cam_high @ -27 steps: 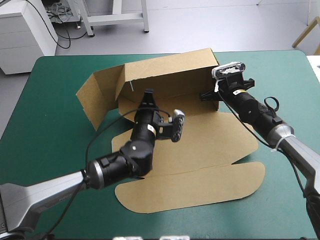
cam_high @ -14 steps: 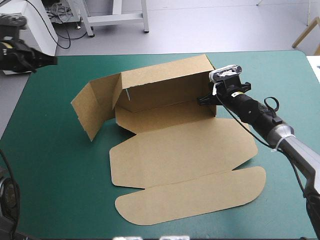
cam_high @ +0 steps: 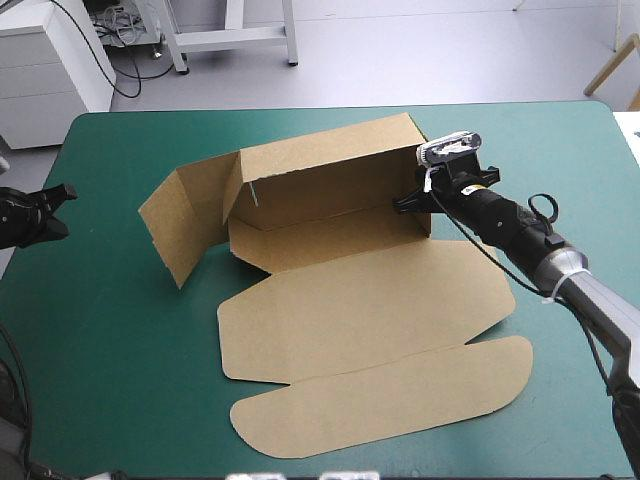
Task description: Fold the box
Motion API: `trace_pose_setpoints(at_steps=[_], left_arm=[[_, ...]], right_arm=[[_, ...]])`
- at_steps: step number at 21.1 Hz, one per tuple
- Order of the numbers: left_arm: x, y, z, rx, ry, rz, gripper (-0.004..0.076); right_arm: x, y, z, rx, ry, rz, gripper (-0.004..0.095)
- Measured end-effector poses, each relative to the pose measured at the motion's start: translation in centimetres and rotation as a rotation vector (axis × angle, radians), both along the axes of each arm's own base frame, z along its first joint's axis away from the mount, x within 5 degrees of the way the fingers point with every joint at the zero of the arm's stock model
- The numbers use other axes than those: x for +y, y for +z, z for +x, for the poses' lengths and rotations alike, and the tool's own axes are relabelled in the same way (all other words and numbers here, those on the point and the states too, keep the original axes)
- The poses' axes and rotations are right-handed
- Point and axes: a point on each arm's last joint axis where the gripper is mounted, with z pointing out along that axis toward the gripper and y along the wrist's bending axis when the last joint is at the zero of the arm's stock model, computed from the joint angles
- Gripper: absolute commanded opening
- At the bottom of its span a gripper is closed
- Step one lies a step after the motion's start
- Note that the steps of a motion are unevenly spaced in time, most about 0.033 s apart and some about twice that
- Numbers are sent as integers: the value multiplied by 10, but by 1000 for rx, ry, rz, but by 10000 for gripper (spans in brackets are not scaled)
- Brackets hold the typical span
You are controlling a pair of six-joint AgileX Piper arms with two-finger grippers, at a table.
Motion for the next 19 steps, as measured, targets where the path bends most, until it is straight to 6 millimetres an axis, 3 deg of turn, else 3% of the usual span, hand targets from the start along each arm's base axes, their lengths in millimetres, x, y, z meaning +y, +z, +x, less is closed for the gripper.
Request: trace_pose_setpoints(at_steps=[6, 8, 11, 14, 19], left_arm=[[7, -28, -12, 27, 53, -98, -10], [7, -29, -12, 25, 54, -98, -10], [8, -29, -11, 16, 59, -93, -10], [8, -28, -11, 6, 64, -87, -10], [8, -26, -11, -5, 71, -90, -10]], right_arm=[[2, 3, 0, 34, 33, 11, -10], [-1, 18, 3, 66, 50, 48, -8], [-18, 56, 10, 139, 13, 88, -8], [-27, 86, 5, 248, -60, 57, -8], [-28, 88, -8, 435, -82, 55, -8]])
